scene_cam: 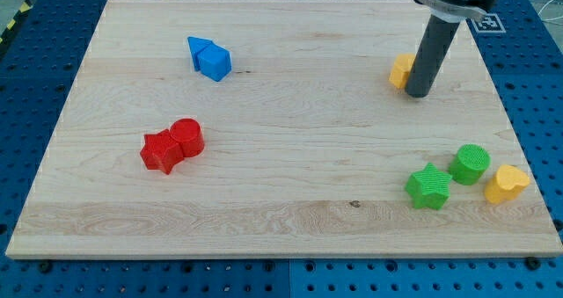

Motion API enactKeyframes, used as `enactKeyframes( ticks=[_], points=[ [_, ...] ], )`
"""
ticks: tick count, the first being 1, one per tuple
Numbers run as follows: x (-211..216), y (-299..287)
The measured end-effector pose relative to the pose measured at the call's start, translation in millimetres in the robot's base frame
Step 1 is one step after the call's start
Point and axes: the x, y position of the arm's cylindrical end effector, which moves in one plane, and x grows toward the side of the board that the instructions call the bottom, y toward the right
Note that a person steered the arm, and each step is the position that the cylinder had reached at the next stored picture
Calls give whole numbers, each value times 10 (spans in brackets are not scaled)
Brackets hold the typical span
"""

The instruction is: Move yellow heart towards up

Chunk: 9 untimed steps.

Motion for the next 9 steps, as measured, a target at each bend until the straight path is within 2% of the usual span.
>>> enactKeyframes(
  ticks=[2, 3, 4, 6, 7, 8, 9],
  points=[
    [-205, 23],
    [-204, 365],
    [50, 997],
    [1427, 1170],
    [1926, 1168],
    [2205, 1094],
    [2161, 915]
  ],
)
